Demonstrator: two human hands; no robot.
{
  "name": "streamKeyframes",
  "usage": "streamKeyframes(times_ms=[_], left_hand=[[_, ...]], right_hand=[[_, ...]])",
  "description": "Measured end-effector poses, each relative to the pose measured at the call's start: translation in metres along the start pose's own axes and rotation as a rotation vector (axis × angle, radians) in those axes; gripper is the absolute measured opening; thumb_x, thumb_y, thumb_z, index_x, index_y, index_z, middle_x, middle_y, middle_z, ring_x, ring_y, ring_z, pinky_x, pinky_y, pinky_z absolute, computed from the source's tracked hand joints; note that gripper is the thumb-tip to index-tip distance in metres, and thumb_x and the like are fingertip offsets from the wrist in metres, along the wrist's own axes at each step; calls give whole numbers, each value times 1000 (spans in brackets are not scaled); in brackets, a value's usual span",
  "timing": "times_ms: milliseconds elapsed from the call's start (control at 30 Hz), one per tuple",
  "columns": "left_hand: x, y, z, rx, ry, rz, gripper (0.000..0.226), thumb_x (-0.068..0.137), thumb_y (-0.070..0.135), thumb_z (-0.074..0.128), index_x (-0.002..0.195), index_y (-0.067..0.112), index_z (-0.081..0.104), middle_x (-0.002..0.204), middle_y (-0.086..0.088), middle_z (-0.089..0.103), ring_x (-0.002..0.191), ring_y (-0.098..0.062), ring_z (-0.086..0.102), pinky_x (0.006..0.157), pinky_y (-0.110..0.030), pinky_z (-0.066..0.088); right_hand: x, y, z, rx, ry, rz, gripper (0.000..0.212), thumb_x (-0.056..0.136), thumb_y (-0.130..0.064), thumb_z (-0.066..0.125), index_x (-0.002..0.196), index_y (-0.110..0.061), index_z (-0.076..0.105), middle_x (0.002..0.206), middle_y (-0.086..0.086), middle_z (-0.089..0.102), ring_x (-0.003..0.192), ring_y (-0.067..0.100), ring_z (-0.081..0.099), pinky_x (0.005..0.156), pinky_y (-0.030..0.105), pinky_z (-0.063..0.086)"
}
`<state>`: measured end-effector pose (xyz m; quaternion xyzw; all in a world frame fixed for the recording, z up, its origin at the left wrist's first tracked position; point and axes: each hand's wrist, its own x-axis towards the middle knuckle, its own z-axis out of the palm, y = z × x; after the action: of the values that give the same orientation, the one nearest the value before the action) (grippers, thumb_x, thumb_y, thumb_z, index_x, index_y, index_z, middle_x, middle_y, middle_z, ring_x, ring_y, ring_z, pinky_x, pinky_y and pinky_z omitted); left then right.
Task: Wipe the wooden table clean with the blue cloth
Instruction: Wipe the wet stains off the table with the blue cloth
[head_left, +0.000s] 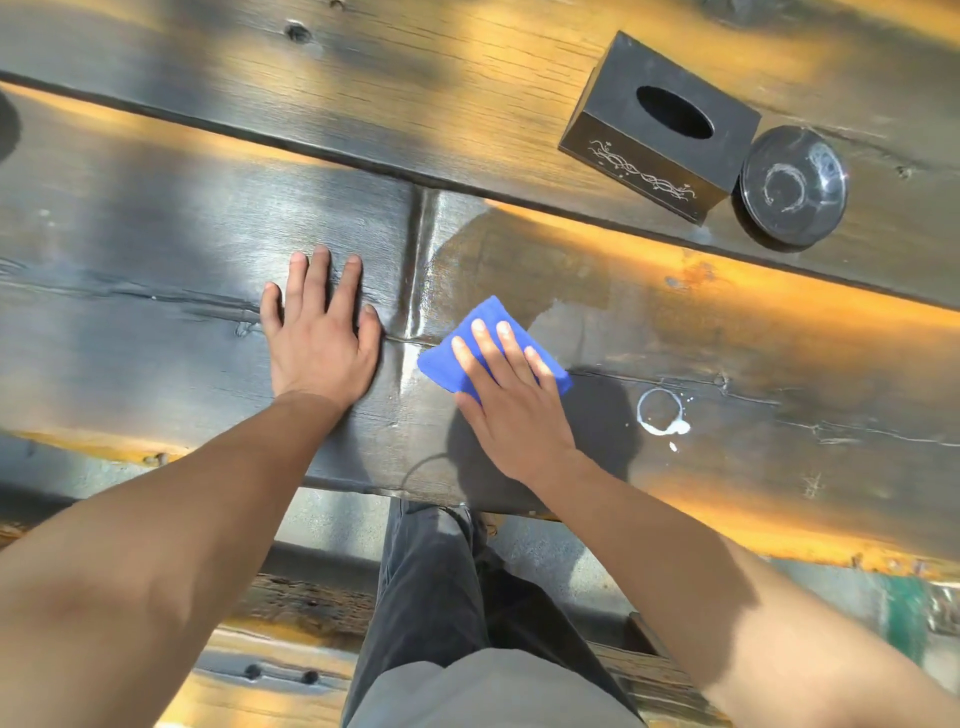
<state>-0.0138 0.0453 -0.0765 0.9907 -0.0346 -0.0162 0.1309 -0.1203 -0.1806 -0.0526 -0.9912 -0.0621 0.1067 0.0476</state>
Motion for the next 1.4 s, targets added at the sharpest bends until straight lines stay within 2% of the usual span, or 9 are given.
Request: streamKeyframes(times_ms=[167, 367, 467, 667, 867, 1033, 1167, 1333, 1400], left_hand=[[1, -1, 1, 5, 1, -1, 59, 103, 46, 34, 160, 32, 32, 172, -5, 24, 160, -23, 11, 126, -52, 4], [0, -2, 1, -5, 1, 1, 59, 103, 46, 33, 160, 32, 32, 172, -6, 24, 160, -23, 11, 126, -53, 4], [0, -3, 2, -3, 14, 6, 59, 103, 45, 35, 160, 31, 33, 171, -6, 25, 160, -24, 11, 125, -53, 5], [2, -6, 7, 4, 30, 15, 59, 103, 45, 36, 160, 29, 32, 170, -8, 25, 159, -25, 12, 124, -55, 7], [2, -3, 3, -12, 29, 10, 59, 102, 43, 38, 159, 29, 35, 170, -8, 26, 159, -26, 14, 124, -55, 7], [1, -3, 3, -20, 24, 13, 59, 102, 43, 37, 159, 30, 35, 171, -7, 26, 159, -26, 13, 125, -54, 6], [1, -3, 4, -17, 23, 8, 59, 102, 44, 37, 160, 30, 33, 171, -7, 25, 159, -25, 13, 125, -54, 5], [1, -2, 3, -20, 9, 6, 59, 102, 43, 37, 160, 30, 33, 171, -7, 25, 159, -26, 12, 125, -54, 5], [1, -2, 2, -19, 10, 2, 59, 102, 43, 37, 159, 30, 33, 171, -8, 24, 159, -26, 12, 125, -54, 4]], right_hand=[[-25, 22, 4, 0, -22, 79, 58, 106, -45, 32, 161, -29, 24, 171, -2, 20, 158, 25, 17, 119, 45, 28], [-53, 45, 8, 96, -12, 224, 55, 106, -44, 30, 160, -34, 24, 172, -4, 18, 159, 22, 11, 125, 45, 18], [-62, 51, 6, 123, -8, 285, 54, 106, -44, 31, 159, -35, 25, 171, -6, 17, 159, 21, 10, 125, 46, 19], [-47, 14, 1, 220, -4, 473, 59, 103, -49, 21, 160, -36, 26, 172, -4, 17, 160, 26, 6, 126, 51, 13], [-12, -38, 0, 208, 18, 294, 55, 104, -41, 35, 158, -34, 31, 171, -5, 20, 159, 26, 11, 124, 48, 15], [-24, -19, 14, 77, 55, 199, 56, 104, -44, 34, 159, -33, 28, 170, -5, 22, 158, 24, 17, 123, 46, 22], [-53, 7, 26, 56, 79, 280, 56, 106, -49, 30, 160, -36, 23, 171, -5, 19, 157, 24, 17, 123, 45, 22], [-91, 32, 33, 66, 65, 376, 56, 107, -51, 21, 162, -37, 18, 172, -8, 15, 160, 18, 7, 125, 41, 14], [-104, 39, 31, 120, 69, 393, 55, 108, -48, 22, 161, -35, 22, 171, -8, 17, 160, 15, 6, 124, 41, 18]])
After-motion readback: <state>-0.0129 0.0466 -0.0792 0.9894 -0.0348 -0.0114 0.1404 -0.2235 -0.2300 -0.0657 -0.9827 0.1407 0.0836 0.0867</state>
